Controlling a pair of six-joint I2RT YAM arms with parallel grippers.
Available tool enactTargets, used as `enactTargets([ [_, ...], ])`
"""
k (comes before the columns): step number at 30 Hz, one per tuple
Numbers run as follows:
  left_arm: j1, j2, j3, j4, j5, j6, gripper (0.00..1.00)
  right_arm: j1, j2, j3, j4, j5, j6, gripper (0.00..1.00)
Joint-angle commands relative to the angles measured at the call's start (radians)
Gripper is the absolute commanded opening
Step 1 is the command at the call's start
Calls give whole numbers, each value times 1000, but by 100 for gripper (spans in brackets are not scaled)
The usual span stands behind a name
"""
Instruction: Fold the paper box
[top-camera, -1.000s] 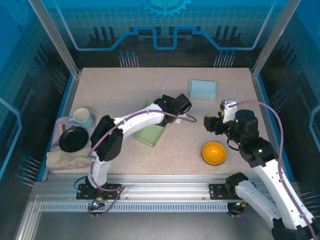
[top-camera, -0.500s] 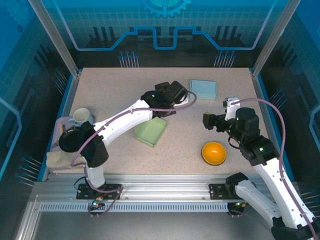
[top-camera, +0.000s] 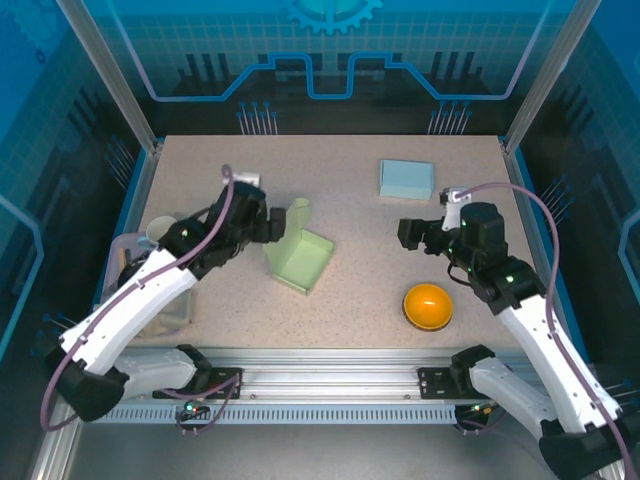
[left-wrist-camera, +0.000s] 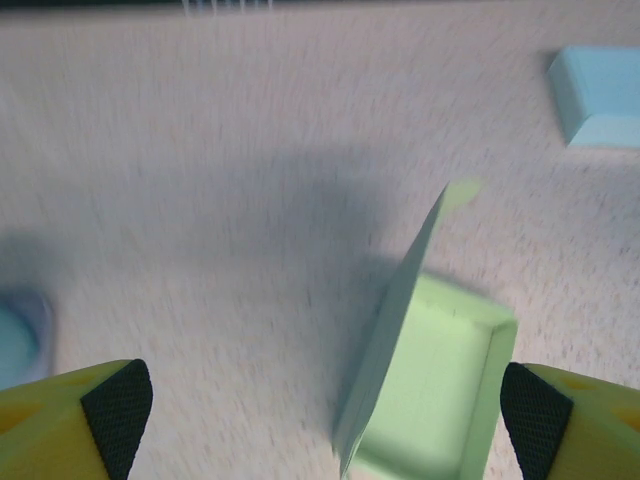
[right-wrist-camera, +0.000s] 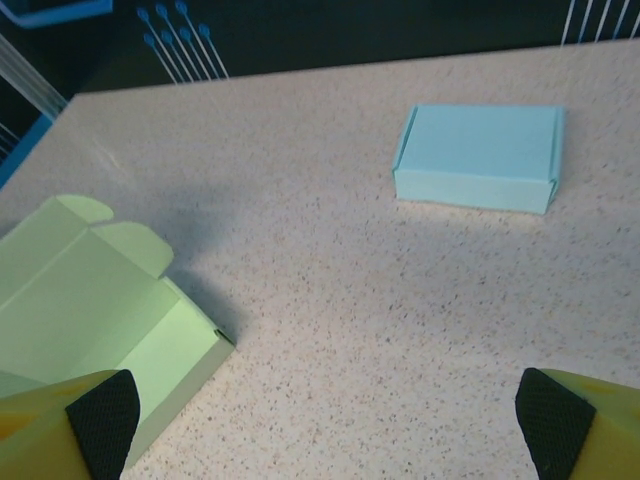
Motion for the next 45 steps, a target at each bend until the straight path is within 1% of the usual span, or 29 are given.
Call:
enactTargets([
  [1, 3, -91, -185, 84, 172, -290, 93, 31, 42, 50, 20, -38, -22, 100],
  [3, -1, -151, -306, 169, 227, -386, 93, 61, 74, 60, 28, -24, -30, 100],
  [5, -19, -178, -393, 242, 246, -463, 93, 91, 103, 68, 32, -6, -38, 100],
  [7, -64, -177, -441, 290, 202, -497, 93, 120, 132, 81, 31, 15, -38, 100],
  [9, -105, -146, -464, 327, 153, -504, 93, 147, 161, 95, 29, 30, -40, 100],
  [13, -107, -41, -463, 370, 121, -497, 93, 183, 199, 117, 24, 47, -43, 100],
  [15, -92, 5, -447, 373, 89, -468, 92, 197, 210, 125, 20, 56, -42, 100],
  [19, -28, 55, -404, 329, 56, -391, 90, 208, 218, 132, 13, 68, -47, 100],
  [22, 13, 76, -386, 329, 25, -300, 88, 211, 225, 133, 12, 82, -50, 100],
  [26, 75, 135, -331, 338, 13, -171, 87, 211, 247, 134, 21, 97, -56, 100],
  [29, 88, 188, -277, 389, 28, -55, 86, 210, 283, 140, 45, 96, -67, 100],
  [33, 89, 279, -197, 484, 43, 100, 86, 211, 362, 158, 114, 12, -135, 100],
  [37, 95, 379, -112, 604, 124, 225, 88, 211, 433, 185, 157, -15, -135, 100],
  [40, 111, 447, -49, 658, 211, 244, 88, 211, 466, 207, 162, -15, -117, 100],
  [42, 111, 472, -15, 669, 243, 237, 89, 213, 482, 221, 157, -18, -122, 100],
  [45, 112, 457, 5, 651, 244, 188, 90, 213, 504, 236, 152, 4, -154, 100],
])
